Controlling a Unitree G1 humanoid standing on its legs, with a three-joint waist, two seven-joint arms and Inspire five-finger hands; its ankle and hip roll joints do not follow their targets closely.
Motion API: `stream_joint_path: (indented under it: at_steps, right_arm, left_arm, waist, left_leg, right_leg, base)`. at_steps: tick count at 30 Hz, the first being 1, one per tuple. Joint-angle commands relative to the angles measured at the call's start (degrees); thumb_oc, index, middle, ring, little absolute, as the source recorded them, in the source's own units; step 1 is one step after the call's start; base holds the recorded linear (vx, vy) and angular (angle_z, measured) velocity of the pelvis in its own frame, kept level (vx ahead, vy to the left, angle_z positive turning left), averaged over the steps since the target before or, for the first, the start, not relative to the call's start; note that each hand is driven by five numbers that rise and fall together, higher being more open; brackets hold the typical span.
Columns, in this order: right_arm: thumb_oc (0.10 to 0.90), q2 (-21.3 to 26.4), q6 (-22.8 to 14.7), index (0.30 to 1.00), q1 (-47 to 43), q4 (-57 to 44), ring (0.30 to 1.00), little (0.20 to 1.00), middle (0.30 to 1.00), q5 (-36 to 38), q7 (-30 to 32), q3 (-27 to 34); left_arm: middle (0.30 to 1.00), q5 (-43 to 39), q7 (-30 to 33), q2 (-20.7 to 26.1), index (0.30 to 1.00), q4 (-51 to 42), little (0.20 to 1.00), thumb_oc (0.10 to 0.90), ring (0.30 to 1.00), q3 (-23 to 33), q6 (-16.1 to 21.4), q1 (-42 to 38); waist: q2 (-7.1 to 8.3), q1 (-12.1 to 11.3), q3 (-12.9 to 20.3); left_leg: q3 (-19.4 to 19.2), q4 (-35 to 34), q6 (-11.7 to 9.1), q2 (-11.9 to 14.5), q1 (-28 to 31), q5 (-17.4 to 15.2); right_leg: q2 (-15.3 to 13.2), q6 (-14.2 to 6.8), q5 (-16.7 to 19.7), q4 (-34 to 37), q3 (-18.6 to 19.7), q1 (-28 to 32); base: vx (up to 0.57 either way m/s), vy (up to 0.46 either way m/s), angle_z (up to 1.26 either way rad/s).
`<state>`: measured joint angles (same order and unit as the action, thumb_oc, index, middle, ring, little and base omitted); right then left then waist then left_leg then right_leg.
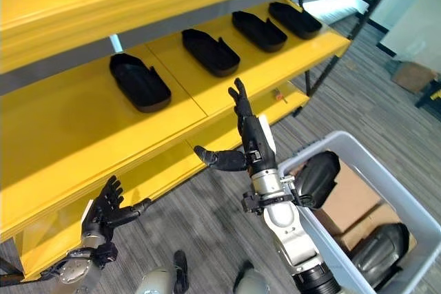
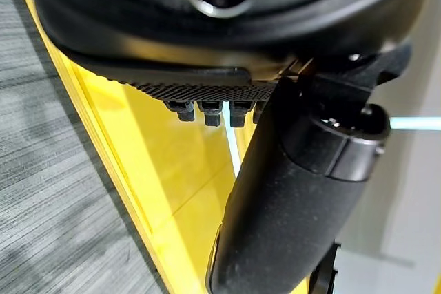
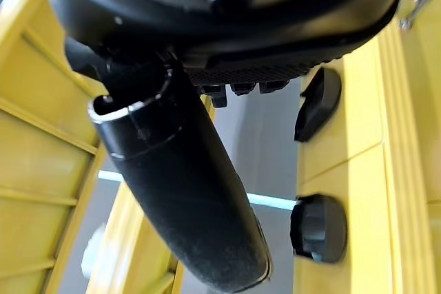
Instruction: Move parts from the plastic box to the shelf.
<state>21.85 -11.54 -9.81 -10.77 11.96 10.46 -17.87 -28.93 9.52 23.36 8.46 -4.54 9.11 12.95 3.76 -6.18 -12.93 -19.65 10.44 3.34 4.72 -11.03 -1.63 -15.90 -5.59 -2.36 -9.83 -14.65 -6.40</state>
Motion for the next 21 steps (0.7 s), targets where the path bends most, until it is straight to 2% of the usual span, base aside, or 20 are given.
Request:
stream_joint_path:
  at_steps: [1, 2, 3, 4, 8, 9, 11, 12, 13, 14, 15, 16, 17, 18, 19, 21]
  right_arm:
    - [0.9, 0.77, -5.96, 1.0, -3.05, -4.24, 1.0, 1.0, 1.0, 1.89, 1.03, 4.64]
    - [0.9, 1.57, -6.09, 1.0, -1.55, -5.47, 1.0, 1.0, 1.0, 2.18, 0.86, 5.4]
    - [0.9, 1.58, -6.06, 1.0, -1.5, -5.52, 1.0, 1.0, 1.0, 2.19, 0.86, 5.41]
    - [0.9, 2.26, -6.27, 1.0, 0.98, -6.44, 1.0, 1.0, 1.0, 2.12, 0.62, 6.84]
    - [0.9, 3.02, -6.42, 1.0, 2.68, -7.11, 1.0, 1.0, 1.0, 1.8, 0.38, 7.68]
    - [0.9, 3.59, -6.71, 1.0, 3.85, -7.94, 1.0, 1.0, 1.0, 1.35, 0.45, 8.62]
    - [0.9, 3.83, -6.87, 1.0, 4.08, -8.19, 1.0, 1.0, 1.0, 1.23, 0.53, 9.0]
    - [0.9, 4.45, -7.2, 1.0, 4.86, -8.61, 1.0, 1.0, 1.0, 0.78, 0.63, 9.75]
    - [0.9, 4.45, -7.2, 1.0, 4.86, -8.61, 1.0, 1.0, 1.0, 0.78, 0.63, 9.76]
    - [0.9, 5.25, -7.73, 1.0, 6.11, -8.24, 1.0, 1.0, 1.0, 0.53, 1.07, 10.6]
    - [0.9, 5.26, -7.73, 1.0, 6.11, -8.24, 1.0, 1.0, 1.0, 0.53, 1.07, 10.62]
    - [0.9, 5.34, -8.03, 1.0, 6.95, -8.1, 1.0, 1.0, 1.0, 1.0, 0.9, 10.76]
    - [0.9, 5.35, -8.03, 1.0, 6.97, -8.11, 1.0, 1.0, 1.0, 1.0, 0.9, 10.78]
    - [0.9, 5.53, -8.09, 1.0, 6.09, -6.74, 1.0, 1.0, 1.0, 1.28, 0.84, 9.82]
    - [0.9, 5.52, -8.11, 1.0, 6.03, -6.7, 1.0, 1.0, 1.0, 1.28, 0.84, 9.82]
    - [0.9, 5.34, -7.93, 1.0, 5.44, -5.99, 1.0, 1.0, 1.0, 2.07, -0.09, 8.87]
  left_arm:
    - [1.0, 0.13, -0.73, 0.04, 1.0, -4.07, 1.0, 0.9, 1.0, 0.69, 4.21, -1.72]
    - [1.0, -0.06, -0.94, -0.12, 1.0, -4.21, 1.0, 0.9, 1.0, 0.68, 4.31, -1.54]
    - [1.0, -0.06, -0.94, -0.13, 1.0, -4.22, 1.0, 0.9, 1.0, 0.67, 4.31, -1.51]
    - [1.0, 0.16, -1.58, -0.6, 1.0, -4.64, 1.0, 0.9, 1.0, 0.15, 4.07, -0.65]
    - [1.0, 0.33, -2.03, -1.22, 1.0, -4.37, 1.0, 0.9, 1.0, -0.44, 4.1, -0.57]
    - [1.0, 0.5, -2.31, -1.47, 1.0, -4.25, 1.0, 0.9, 1.0, -0.53, 4.26, -0.76]
    - [1.0, 0.75, -2.25, -1.59, 1.0, -4.15, 1.0, 0.9, 1.0, -0.85, 4.28, -0.97]
    - [1.0, 1.16, -2.42, -1.78, 1.0, -3.56, 1.0, 0.9, 1.0, -1.52, 4.37, -1.82]
    - [1.0, 1.16, -2.42, -1.78, 1.0, -3.56, 1.0, 0.9, 1.0, -1.52, 4.37, -1.82]
    - [1.0, 1.7, -2.22, -1.88, 1.0, -2.24, 1.0, 0.9, 1.0, -2.43, 4.49, -3.76]
    - [1.0, 1.7, -2.22, -1.88, 1.0, -2.21, 1.0, 0.9, 1.0, -2.44, 4.5, -3.79]
    - [1.0, 1.79, -2.12, -2.15, 1.0, -1.64, 1.0, 0.9, 1.0, -2.64, 4.76, -4.16]
    - [1.0, 1.8, -2.12, -2.15, 1.0, -1.62, 1.0, 0.9, 1.0, -2.65, 4.77, -4.18]
    - [1.0, 1.61, -1.71, -2.25, 1.0, -1.91, 1.0, 0.9, 1.0, -2.82, 4.86, -4.42]
    - [1.0, 1.61, -1.71, -2.24, 1.0, -1.91, 1.0, 0.9, 1.0, -2.8, 4.86, -4.46]
    - [1.0, 1.41, -1.67, -2.6, 1.0, -2.18, 1.0, 0.9, 1.0, -2.67, 5.02, -3.47]
  waist:
    - [-0.44, 2.0, 3.58]
    - [-0.85, 3.25, 4.0]
    - [-0.85, 3.21, 4.02]
    - [-1.4, 5.22, 5.0]
    - [-2.1, 6.62, 5.44]
    - [-2.57, 7.77, 5.75]
    - [-2.81, 8.07, 5.79]
    - [-3.39, 9.14, 6.0]
    - [-3.39, 9.13, 6.0]
    - [-3.7, 10.22, 5.59]
    - [-3.72, 10.23, 5.6]
    - [-3.43, 10.43, 5.23]
    - [-3.44, 10.44, 5.21]
    - [-3.06, 8.66, 4.15]
    - [-3.04, 8.74, 4.27]
    - [-2.45, 7.23, 4.04]
  left_leg:
    - [9.12, -3.3, -1.71, -1.05, 3.97, -3.09]
    - [8.2, -5.5, -2.39, -0.15, 5.08, -1.7]
    - [8.16, -5.6, -2.4, -0.15, 5.15, -1.65]
    - [6.43, -8.44, -3.47, 1.31, 6.79, 0.4]
    - [4.8, -9.75, -4.55, 2.86, 8.03, 1.84]
    - [3.72, -10.4, -5.43, 4.26, 8.78, 3.04]
    - [3.38, -10.74, -5.75, 4.8, 9.1, 3.61]
    - [2.74, -11.48, -6.5, 6.02, 9.64, 4.85]
    - [2.73, -11.48, -6.5, 6.02, 9.65, 4.86]
    - [3.64, -9.63, -7.69, 7.69, 8.73, 7.51]
    - [3.69, -9.58, -7.72, 7.72, 8.67, 7.5]
    - [6.07, -7.52, -7.38, 7.66, 8.23, 7.4]
    - [6.11, -7.4, -7.38, 7.68, 8.19, 7.33]
    - [15.69, -5.19, -6.16, 4.0, 5.89, 7.1]
    - [15.77, -5.15, -6.14, 3.97, 5.63, 7.22]
    - [23.81, -5.47, -5.07, -1.35, 3.28, 4.58]
  right_leg:
    - [2.79, -2.72, 3.62, 4.23, 2.7, 0.54]
    - [4.32, -2.41, 3.52, 4.94, 3.78, -0.08]
    - [4.34, -2.41, 3.53, 4.96, 3.81, -0.07]
    - [6.28, -2.03, 3.25, 6.77, 5.01, -0.07]
    - [8.05, -1.4, 2.67, 7.12, 6.61, -0.3]
    - [9.27, -0.88, 1.97, 6.77, 7.17, -0.43]
    - [9.88, -0.52, 1.56, 6.44, 7.56, -0.57]
    - [11.23, 0.25, 0.61, 5.51, 8.31, -1.01]
    - [11.23, 0.25, 0.61, 5.5, 8.32, -1.01]
    - [12.84, 1.48, -0.35, 4.7, 9.02, -1.05]
    - [12.86, 1.5, -0.36, 4.68, 8.99, -1.08]
    - [13.67, 2.39, -0.69, 4.56, 10.24, -0.74]
    - [13.68, 2.4, -0.7, 4.55, 10.22, -0.72]
    - [14.39, 2.8, -0.31, 4.67, 12.55, -0.68]
    - [14.35, 2.8, -0.17, 4.74, 12.48, -0.86]
    - [15.06, 3.02, -0.02, 5.2, 15.4, -0.84]
  base:
    - [0.01, -0.257, -0.48]
    - [0.0, -0.181, -0.08]
    - [0.03, -0.276, -0.49]
    - [0.03, -0.187, -0.71]
    - [0.04, -0.217, -0.51]
    - [0.04, -0.143, -0.65]
    - [0.04, -0.221, -0.36]
    - [0.03, -0.225, -0.39]
    - [0.04, -0.398, -0.31]
    - [0.01, -0.248, -0.25]
    - [0.05, -0.369, -0.11]
    - [0.04, -0.123, -0.13]
    - [0.04, -0.214, -0.13]
    - [0.0, -0.093, -0.4]
    - [0.02, -0.119, -0.76]
    - [0.07, -0.081, -0.88]
